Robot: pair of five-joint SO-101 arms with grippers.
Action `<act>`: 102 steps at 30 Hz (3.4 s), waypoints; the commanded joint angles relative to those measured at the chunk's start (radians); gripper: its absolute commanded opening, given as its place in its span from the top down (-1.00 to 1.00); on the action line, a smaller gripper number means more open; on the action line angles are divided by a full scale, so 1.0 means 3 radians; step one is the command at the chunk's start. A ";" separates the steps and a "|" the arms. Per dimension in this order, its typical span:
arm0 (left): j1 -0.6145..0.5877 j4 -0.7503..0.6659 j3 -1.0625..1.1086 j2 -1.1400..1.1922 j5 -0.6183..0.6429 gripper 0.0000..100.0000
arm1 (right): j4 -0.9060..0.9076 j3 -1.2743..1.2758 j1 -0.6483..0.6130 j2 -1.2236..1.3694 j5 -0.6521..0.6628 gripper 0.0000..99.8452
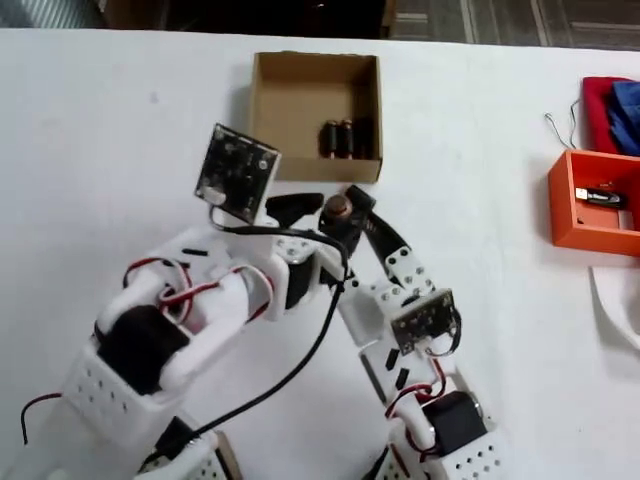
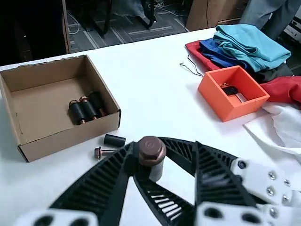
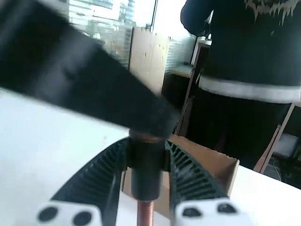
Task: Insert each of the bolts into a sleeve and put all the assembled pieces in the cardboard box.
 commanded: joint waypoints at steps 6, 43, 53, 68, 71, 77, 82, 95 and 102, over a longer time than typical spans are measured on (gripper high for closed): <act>0.0005 0.0338 -0.0908 -0.0072 0.0026 0.57 | -0.0064 -0.0046 0.0003 -0.0084 -0.0010 0.96; -0.4219 -0.1074 0.3220 -0.0072 -0.2481 0.89 | 0.2688 -0.8301 0.0591 0.7915 -0.1176 0.96; -0.4219 -0.1095 0.3250 -0.0077 -0.2475 0.89 | 0.2739 -0.9989 0.0642 0.9638 -0.1187 0.96; -0.4214 -0.1105 0.3255 -0.0077 -0.2475 0.89 | 0.2171 -0.9431 0.0611 0.9807 -0.1181 0.96; -0.4214 -0.1105 0.3255 -0.0077 -0.2475 0.89 | 0.2176 -0.9411 0.0621 0.9807 -0.1176 0.96; -0.4214 -0.1110 0.3255 -0.0077 -0.2475 0.89 | 0.2176 -0.9380 0.0606 0.9812 -0.1176 0.96; -0.4214 -0.1110 0.3255 -0.0077 -0.2475 0.89 | 0.2176 -0.9380 0.0606 0.9812 -0.1176 0.96; -0.4214 -0.1110 0.3255 -0.0077 -0.2475 0.89 | 0.2263 -0.9375 0.0606 0.9812 -0.1176 0.96; -0.4214 -0.1110 0.3255 -0.0077 -0.2475 0.89 | 0.2309 -0.9278 0.0580 0.9807 -0.1176 0.96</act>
